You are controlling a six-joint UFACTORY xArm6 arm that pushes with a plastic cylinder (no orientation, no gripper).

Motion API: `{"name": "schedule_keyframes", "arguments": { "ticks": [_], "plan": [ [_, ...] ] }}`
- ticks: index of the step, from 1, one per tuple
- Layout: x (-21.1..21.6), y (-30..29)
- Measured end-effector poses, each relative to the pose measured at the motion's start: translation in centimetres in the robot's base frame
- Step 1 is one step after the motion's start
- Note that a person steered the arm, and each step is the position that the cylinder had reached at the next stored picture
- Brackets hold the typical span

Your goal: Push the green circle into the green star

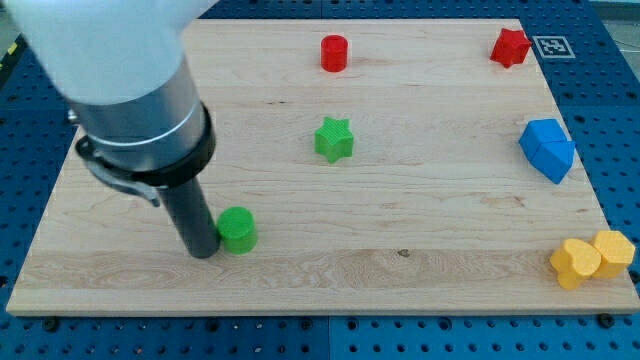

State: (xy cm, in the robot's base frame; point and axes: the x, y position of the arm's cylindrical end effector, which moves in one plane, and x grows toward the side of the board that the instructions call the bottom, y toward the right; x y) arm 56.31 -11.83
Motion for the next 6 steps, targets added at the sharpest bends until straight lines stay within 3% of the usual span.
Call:
{"name": "schedule_keyframes", "arguments": {
  "ticks": [2,3,5,6],
  "plan": [
    [0.8,2.9],
    [-2.4,4.3],
    [-1.0,5.2],
    [-2.3,6.6]
  ]
}}
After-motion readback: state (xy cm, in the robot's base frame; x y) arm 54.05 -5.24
